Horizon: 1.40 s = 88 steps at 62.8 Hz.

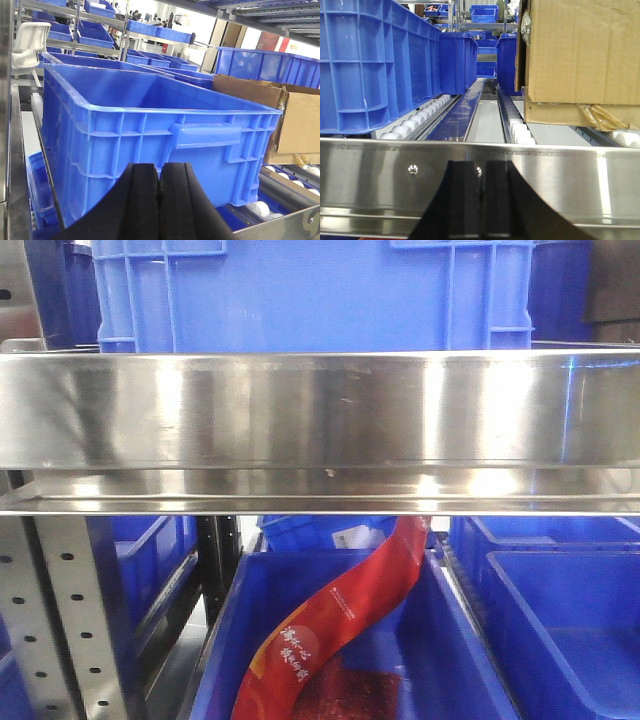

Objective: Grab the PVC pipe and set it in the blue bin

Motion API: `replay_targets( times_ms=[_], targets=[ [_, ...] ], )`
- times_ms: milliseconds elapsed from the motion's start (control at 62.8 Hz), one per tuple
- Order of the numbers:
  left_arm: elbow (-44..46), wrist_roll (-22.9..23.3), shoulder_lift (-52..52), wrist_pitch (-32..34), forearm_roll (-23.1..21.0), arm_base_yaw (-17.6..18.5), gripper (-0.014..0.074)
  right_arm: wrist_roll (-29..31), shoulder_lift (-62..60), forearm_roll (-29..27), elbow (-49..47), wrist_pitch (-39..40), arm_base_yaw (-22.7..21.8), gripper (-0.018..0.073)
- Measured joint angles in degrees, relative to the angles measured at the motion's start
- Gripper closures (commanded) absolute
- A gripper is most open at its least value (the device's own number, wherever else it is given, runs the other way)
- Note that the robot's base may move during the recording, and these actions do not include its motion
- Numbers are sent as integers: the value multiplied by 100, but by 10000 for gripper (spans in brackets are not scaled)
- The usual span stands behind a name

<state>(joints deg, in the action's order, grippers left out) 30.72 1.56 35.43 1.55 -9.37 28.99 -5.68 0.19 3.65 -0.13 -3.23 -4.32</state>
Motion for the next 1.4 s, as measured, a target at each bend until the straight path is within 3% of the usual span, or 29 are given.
replay_targets(
  times_ms=[876, 1036, 1195, 1402],
  targets=[
    [-159, 0, -94, 0, 0, -30, 707, 0, 0, 0, 0, 9, 0, 727],
    [-786, 0, -588, 0, 165, -529, 707, 0, 0, 0, 0, 9, 0, 727],
    [-1450, 0, -1443, -155, 733, -1444, 707, 0, 0, 0, 0, 9, 0, 727],
    [-2084, 0, -2620, -508, 937, -2450, 707, 0, 0, 0, 0, 9, 0, 727]
  ],
)
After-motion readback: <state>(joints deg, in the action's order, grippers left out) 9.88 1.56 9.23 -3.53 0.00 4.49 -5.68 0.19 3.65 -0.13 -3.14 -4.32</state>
